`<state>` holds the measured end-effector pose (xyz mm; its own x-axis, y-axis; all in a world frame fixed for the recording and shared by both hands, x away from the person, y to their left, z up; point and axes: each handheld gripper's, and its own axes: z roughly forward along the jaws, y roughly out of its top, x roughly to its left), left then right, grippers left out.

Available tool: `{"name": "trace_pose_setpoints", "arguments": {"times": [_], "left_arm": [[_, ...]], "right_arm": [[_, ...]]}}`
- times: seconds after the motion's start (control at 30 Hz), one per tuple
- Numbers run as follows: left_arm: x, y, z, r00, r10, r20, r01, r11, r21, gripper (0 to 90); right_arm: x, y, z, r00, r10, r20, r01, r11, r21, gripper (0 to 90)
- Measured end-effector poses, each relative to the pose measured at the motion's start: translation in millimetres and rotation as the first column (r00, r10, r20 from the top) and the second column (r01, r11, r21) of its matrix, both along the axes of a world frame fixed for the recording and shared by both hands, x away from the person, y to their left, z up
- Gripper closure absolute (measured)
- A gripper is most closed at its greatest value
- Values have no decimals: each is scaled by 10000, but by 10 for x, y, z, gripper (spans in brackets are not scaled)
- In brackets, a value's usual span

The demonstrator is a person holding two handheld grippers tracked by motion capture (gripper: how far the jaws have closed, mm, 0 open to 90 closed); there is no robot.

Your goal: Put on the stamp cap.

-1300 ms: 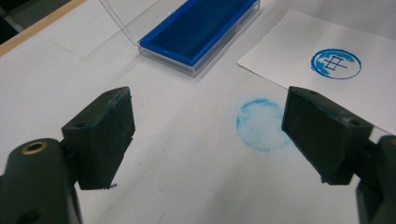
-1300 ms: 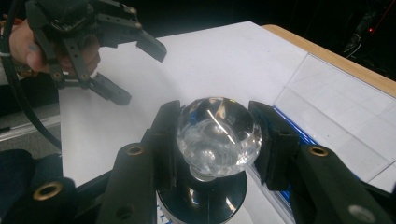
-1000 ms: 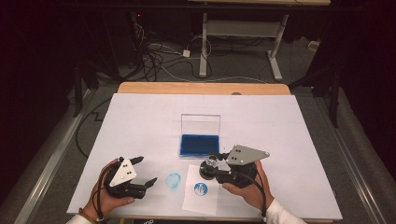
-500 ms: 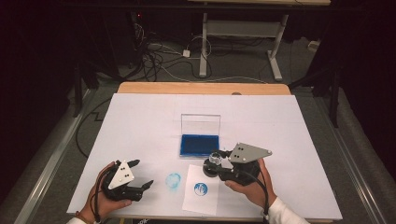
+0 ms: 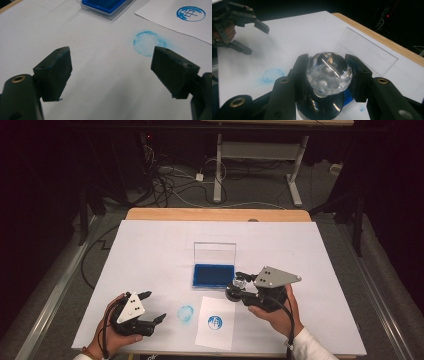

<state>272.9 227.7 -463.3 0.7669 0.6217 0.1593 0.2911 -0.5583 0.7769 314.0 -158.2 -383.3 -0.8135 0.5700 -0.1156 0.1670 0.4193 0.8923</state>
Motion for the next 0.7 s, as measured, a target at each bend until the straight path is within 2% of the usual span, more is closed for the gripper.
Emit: {"name": "trace_pose_setpoints", "arguments": {"times": [0.3,0.7], "left_arm": [[17,-40,-29,9999,-89,-131,91,9999,101,171],[24,-50,-45,9996,-139,-248,141,9998,102,172]], "right_arm": [[158,-120,14,9963,-833,204,835,9965,-78,571],[434,-229,-76,9839,-1789,-36,1787,9835,-294,571]]}}
